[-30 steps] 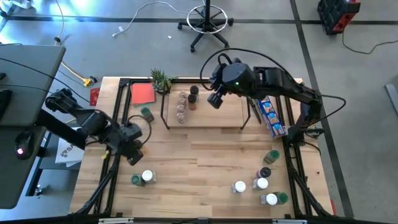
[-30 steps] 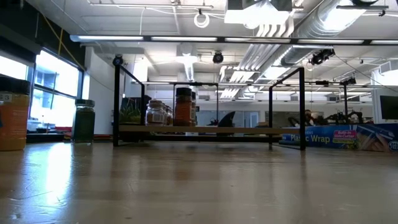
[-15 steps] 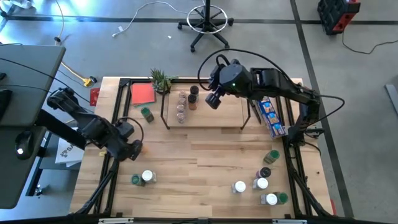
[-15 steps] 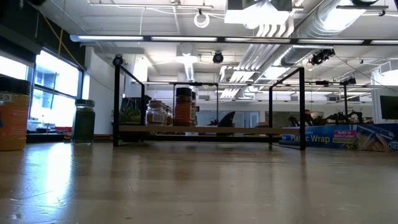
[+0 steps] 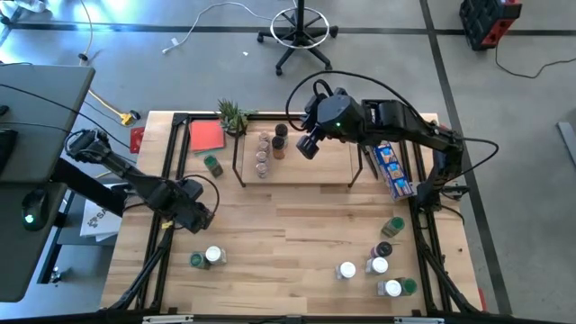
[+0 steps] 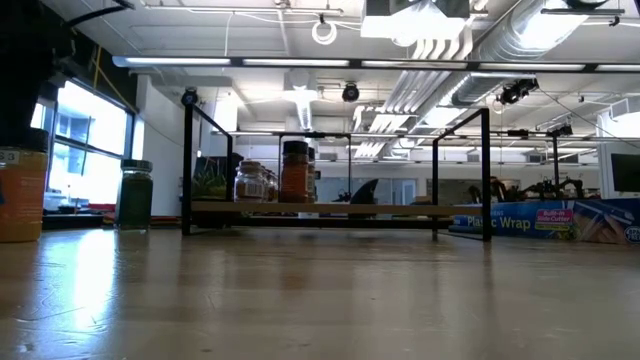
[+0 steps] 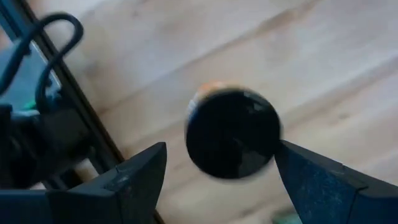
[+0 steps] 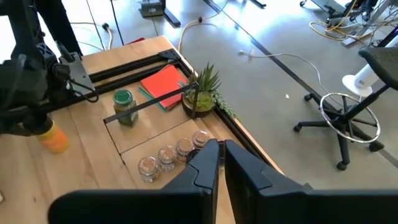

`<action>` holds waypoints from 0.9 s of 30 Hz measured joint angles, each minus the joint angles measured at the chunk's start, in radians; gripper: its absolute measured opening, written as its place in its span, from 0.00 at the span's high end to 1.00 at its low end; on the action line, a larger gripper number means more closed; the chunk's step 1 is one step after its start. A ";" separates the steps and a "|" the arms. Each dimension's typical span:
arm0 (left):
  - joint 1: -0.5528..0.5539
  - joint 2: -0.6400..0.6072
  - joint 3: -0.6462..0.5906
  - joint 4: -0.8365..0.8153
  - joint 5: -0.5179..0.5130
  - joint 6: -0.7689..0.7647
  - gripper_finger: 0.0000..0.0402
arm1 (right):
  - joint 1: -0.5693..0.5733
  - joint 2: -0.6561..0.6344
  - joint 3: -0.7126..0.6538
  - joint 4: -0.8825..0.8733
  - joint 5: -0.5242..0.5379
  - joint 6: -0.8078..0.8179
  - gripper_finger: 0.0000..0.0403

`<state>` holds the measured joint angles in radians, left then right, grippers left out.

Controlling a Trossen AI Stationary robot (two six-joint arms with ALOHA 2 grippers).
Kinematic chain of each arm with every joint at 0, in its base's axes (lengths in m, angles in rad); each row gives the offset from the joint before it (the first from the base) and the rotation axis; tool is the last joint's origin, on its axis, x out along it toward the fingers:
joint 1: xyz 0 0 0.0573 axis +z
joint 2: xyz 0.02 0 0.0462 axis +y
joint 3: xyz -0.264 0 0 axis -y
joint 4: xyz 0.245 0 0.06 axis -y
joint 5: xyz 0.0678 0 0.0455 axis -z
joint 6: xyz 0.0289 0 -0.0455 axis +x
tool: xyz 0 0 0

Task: Shelf spices
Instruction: Put the black seasoning bottle aligned with the other black seasoning bottles on the shelf

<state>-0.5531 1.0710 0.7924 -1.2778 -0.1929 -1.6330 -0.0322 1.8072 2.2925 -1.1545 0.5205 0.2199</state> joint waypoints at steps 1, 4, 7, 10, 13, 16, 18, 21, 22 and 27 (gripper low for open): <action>0.006 0.000 -0.011 0.004 -0.008 0.016 0.27 | 0.000 0.000 0.000 0.000 0.000 0.000 0.95; 0.020 0.000 -0.034 0.046 -0.033 0.089 0.27 | 0.000 0.000 0.000 0.000 0.000 0.000 0.95; 0.035 0.003 -0.044 0.060 -0.030 0.143 0.27 | 0.000 0.000 0.000 0.000 0.000 0.000 0.95; 0.046 0.004 -0.044 0.061 -0.030 0.155 0.31 | 0.000 0.000 0.000 0.000 0.000 0.010 0.95; 0.058 0.005 -0.044 0.063 -0.026 0.175 0.40 | 0.000 0.000 0.000 0.000 0.000 0.011 0.95; 0.067 0.005 -0.041 0.069 -0.021 0.225 0.52 | 0.000 0.000 0.000 0.000 0.000 0.009 0.95; 0.072 0.008 -0.016 0.070 0.012 0.283 0.53 | 0.000 0.000 0.006 -0.004 0.000 0.009 0.95; 0.085 0.006 0.071 0.071 0.053 0.387 0.53 | 0.000 0.002 0.038 -0.009 0.000 0.008 0.95; 0.090 0.006 0.110 0.070 0.061 0.424 0.53 | 0.000 0.001 0.053 -0.010 0.000 0.008 0.95; 0.168 0.045 0.325 0.076 0.054 0.579 0.53 | -0.001 -0.024 0.059 0.051 0.000 -0.029 0.95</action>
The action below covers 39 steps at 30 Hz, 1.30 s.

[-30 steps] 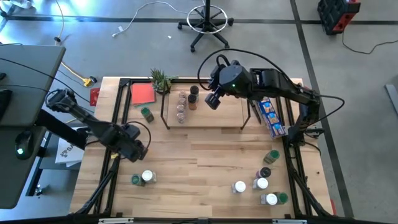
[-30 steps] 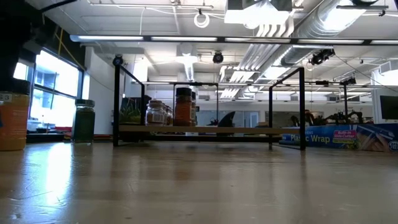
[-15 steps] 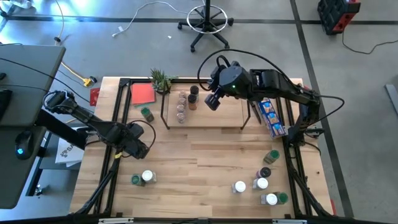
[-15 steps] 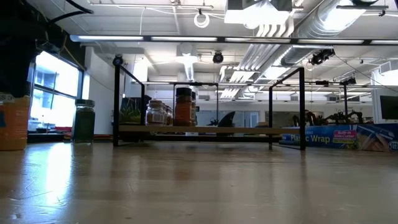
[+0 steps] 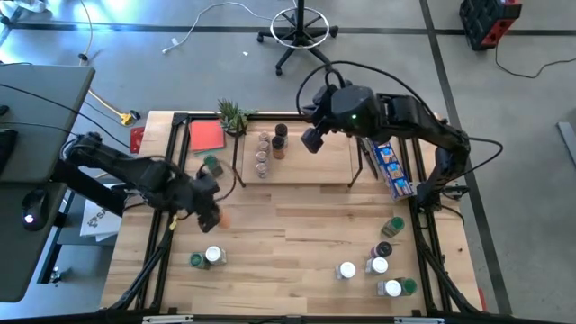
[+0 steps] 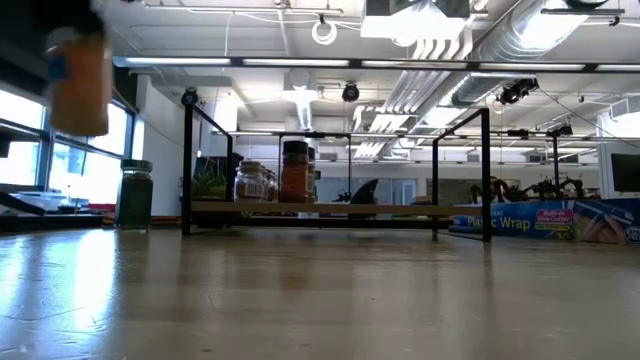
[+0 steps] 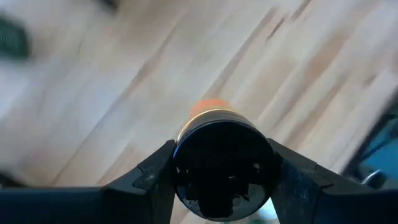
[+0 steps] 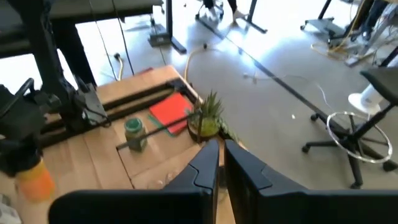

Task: Shelf spices
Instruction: Put the black seasoning bottle aligned with the other black seasoning bottles on the shelf

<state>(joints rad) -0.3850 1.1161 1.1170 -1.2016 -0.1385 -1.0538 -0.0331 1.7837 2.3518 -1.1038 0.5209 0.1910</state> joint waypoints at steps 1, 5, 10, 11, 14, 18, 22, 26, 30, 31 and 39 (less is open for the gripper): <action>0.029 0.021 0.040 0.010 -0.002 0.044 0.53 | -0.003 -0.003 0.004 0.007 0.001 -0.007 0.95; 0.164 0.161 0.192 0.080 0.031 0.280 0.53 | -0.019 -0.007 0.003 0.022 0.001 -0.016 0.95; 0.335 0.383 0.359 0.103 0.085 0.541 0.53 | -0.033 -0.007 0.003 0.010 -0.002 -0.008 0.95; 0.364 0.424 0.386 0.102 0.094 0.580 0.53 | -0.033 -0.009 0.003 0.004 -0.002 -0.005 0.95; 0.433 0.530 0.457 0.101 0.106 0.682 0.53 | -0.018 -0.022 0.003 -0.025 -0.004 0.044 0.95; 0.511 0.632 0.527 0.101 0.107 0.777 0.53 | 0.018 -0.051 0.003 -0.099 0.000 0.100 0.95; 0.582 0.695 0.558 0.101 0.103 0.832 0.52 | 0.054 -0.066 0.003 -0.176 0.043 0.151 0.95; 0.633 0.730 0.559 0.094 0.104 0.871 0.46 | 0.076 -0.077 0.003 -0.217 0.086 0.196 0.95; 0.656 0.745 0.559 0.102 0.101 0.920 0.44 | 0.087 -0.076 0.003 -0.224 0.092 0.205 0.95; 0.659 0.745 0.558 0.107 0.092 0.931 0.44 | 0.087 -0.076 0.003 -0.223 0.092 0.204 0.95; 0.661 0.739 0.559 0.130 -0.020 0.987 0.43 | 0.086 -0.076 0.003 -0.222 0.106 0.202 0.95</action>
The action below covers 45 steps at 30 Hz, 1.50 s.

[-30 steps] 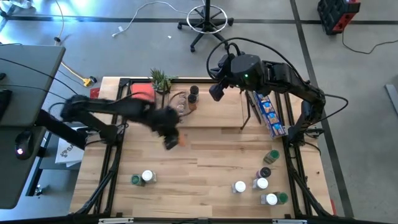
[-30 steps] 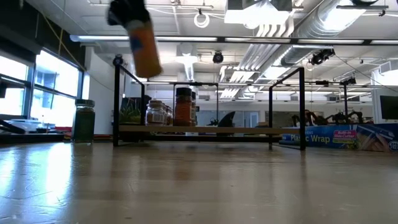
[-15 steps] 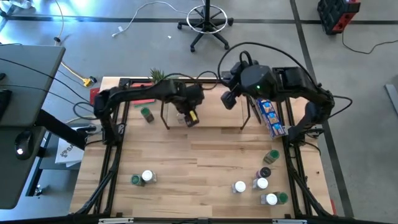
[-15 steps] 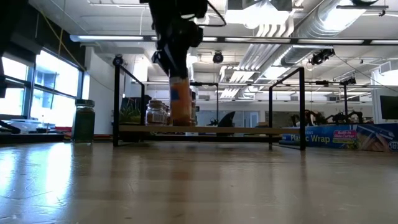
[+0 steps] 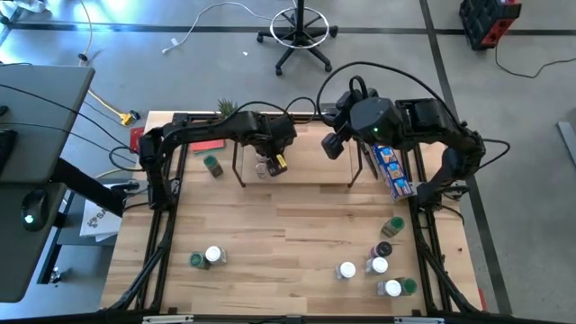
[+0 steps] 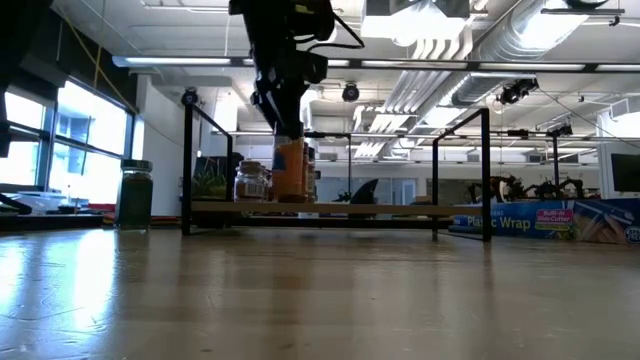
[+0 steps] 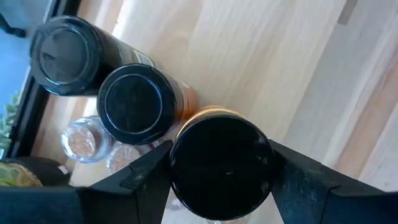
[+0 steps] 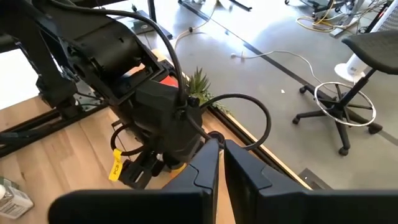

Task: Shelf spices
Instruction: Put the black seasoning bottle aligned with the other black seasoning bottles on the shelf, then adjust the black seasoning bottle on the shelf

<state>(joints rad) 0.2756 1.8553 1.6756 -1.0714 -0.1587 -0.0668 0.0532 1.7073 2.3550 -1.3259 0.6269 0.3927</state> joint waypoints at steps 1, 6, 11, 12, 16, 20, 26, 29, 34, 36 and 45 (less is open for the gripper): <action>0.000 0.000 0.000 0.002 0.000 0.000 0.43 | 0.000 0.000 0.000 0.000 0.001 0.000 0.95; 0.000 0.000 0.000 0.002 0.018 0.001 0.41 | 0.000 0.000 0.000 0.001 0.001 0.000 0.95; 0.000 -0.001 0.000 0.009 0.018 0.001 0.34 | 0.000 0.000 0.000 0.002 0.000 0.000 0.95; 0.000 -0.001 0.000 0.008 0.018 0.001 0.33 | 0.000 0.000 0.000 0.002 0.000 0.000 0.95; 0.000 -0.004 0.000 0.008 0.018 -0.001 0.31 | 0.000 0.000 0.000 0.002 0.000 0.000 0.95; -0.004 -0.029 0.036 -0.008 0.048 -0.043 0.31 | 0.000 0.000 0.000 -0.001 -0.001 0.000 0.95; -0.029 -0.094 0.204 -0.058 0.088 -0.134 0.30 | 0.000 0.000 0.000 -0.031 -0.004 -0.012 0.95; -0.043 -0.147 0.283 -0.104 0.055 -0.175 0.31 | -0.015 0.000 -0.002 -0.048 -0.097 -0.032 0.95; -0.043 -0.255 0.338 -0.167 0.072 -0.245 0.31 | -0.101 0.000 -0.103 -0.029 -0.342 -0.116 0.96; -0.043 -0.307 0.338 -0.167 0.067 -0.272 0.31 | -0.156 0.000 -0.194 0.040 -0.393 -0.140 0.97; -0.060 -0.442 0.337 -0.229 -0.087 -0.368 0.31 | -0.418 0.003 -0.740 0.618 -0.569 0.032 0.98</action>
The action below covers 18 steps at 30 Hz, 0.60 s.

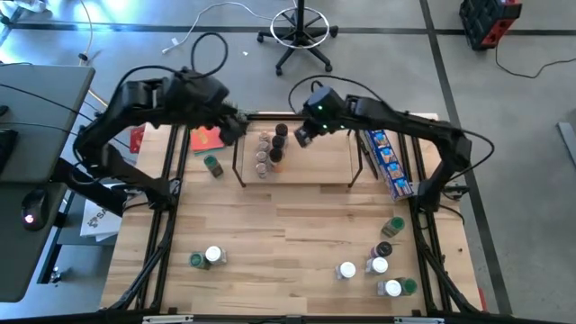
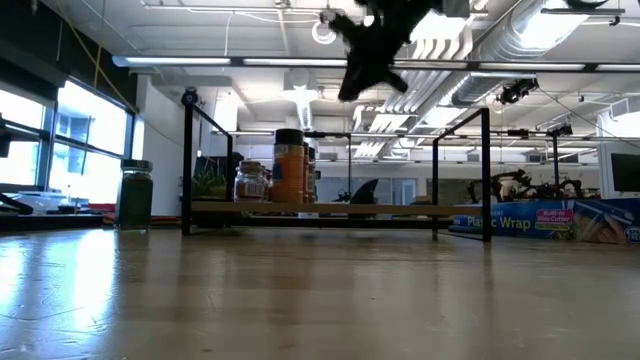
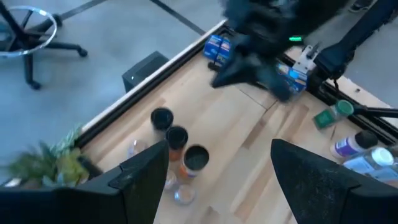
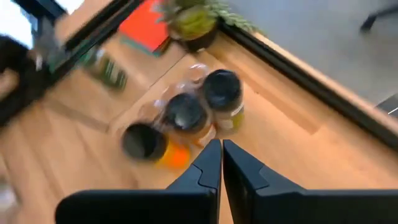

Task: Shelf spices
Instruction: Adjust the black seasoning bottle on the shelf

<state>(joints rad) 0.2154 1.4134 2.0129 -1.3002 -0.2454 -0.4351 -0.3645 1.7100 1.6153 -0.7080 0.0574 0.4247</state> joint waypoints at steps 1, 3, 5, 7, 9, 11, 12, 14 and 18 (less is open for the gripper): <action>-0.005 -0.009 0.000 -0.016 -0.005 -0.016 0.31 | -0.020 0.000 -0.052 0.070 -0.016 0.044 0.98; -0.019 -0.018 0.000 -0.051 -0.015 -0.050 0.31 | -0.052 0.000 -0.144 0.173 -0.030 0.139 0.98; -0.036 -0.018 0.000 -0.088 -0.031 -0.077 0.31 | -0.075 0.000 -0.226 0.255 -0.032 0.240 0.98; -0.054 -0.016 0.000 -0.116 -0.049 -0.095 0.31 | -0.092 0.000 -0.299 0.348 -0.041 0.322 0.98; -0.066 -0.016 0.000 -0.134 -0.062 -0.109 0.32 | -0.105 0.000 -0.361 0.455 -0.067 0.380 0.98; -0.074 -0.016 -0.002 -0.135 -0.067 -0.112 0.32 | -0.110 0.003 -0.408 0.560 -0.088 0.424 0.98; -0.076 -0.014 -0.004 -0.135 -0.069 -0.112 0.32 | -0.112 0.006 -0.423 0.603 -0.095 0.444 0.98; -0.077 -0.007 -0.004 -0.134 -0.071 -0.112 0.32 | -0.114 0.021 -0.435 0.644 -0.096 0.472 0.98; -0.077 -0.004 -0.004 -0.132 -0.073 -0.112 0.32 | -0.115 0.066 -0.435 0.728 -0.113 0.496 0.98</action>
<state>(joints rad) 0.1383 1.4090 2.0085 -1.4325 -0.3185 -0.5468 -0.4793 1.7764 1.1805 0.0197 -0.0553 0.9205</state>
